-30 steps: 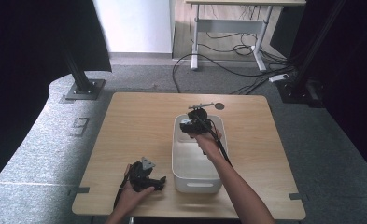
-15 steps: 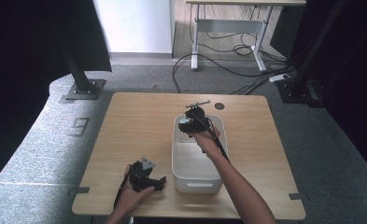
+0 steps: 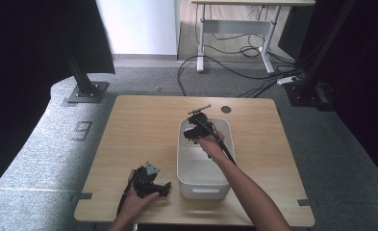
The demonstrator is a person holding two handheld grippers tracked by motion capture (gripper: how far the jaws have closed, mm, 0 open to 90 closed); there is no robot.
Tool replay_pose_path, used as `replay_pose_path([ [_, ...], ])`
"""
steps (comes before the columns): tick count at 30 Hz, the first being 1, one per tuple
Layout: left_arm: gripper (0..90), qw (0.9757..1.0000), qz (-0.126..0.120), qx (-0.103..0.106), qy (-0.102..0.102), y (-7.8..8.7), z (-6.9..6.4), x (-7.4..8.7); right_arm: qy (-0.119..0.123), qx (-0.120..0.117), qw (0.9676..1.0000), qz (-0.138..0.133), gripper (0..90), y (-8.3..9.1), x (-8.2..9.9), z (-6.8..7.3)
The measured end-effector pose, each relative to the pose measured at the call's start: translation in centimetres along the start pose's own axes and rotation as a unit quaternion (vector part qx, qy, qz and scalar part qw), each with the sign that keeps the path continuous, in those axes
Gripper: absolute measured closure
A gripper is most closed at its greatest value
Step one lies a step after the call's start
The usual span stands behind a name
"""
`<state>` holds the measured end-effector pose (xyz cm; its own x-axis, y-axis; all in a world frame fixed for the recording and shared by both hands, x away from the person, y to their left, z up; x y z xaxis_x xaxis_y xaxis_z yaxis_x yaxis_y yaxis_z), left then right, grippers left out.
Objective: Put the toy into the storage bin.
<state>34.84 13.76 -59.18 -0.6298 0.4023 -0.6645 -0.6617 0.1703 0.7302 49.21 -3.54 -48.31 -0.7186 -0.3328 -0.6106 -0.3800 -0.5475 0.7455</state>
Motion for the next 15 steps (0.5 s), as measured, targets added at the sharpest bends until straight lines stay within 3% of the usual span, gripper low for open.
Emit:
replay_pose_path([
  [3,0.0,1.0000,0.000,0.000,0.000,0.0,0.0,0.0,-0.005,-0.008,0.9999,0.005,49.8,-0.3,0.0,0.1],
  [6,0.0,1.0000,0.000,0.000,0.000,0.0,0.0,0.0,0.005,-0.001,0.9999,0.014,49.9,-0.6,0.1,0.2],
  [15,0.0,1.0000,0.000,0.000,0.000,0.0,0.0,0.0,-0.009,-0.007,0.9997,0.022,49.8,-1.4,0.3,0.2],
])
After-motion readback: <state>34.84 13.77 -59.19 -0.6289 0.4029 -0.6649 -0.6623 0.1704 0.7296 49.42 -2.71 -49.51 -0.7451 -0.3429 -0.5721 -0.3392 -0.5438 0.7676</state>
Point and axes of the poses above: each handheld gripper's, and its own axes: y roughly backward along the jaws, x roughly out of its underside, z roughly to its left, the point moved 5 cm from there along -y, roughly forward along the jaws, and after that the axes turned 13 degrees about -x, right-handed, at the moved point
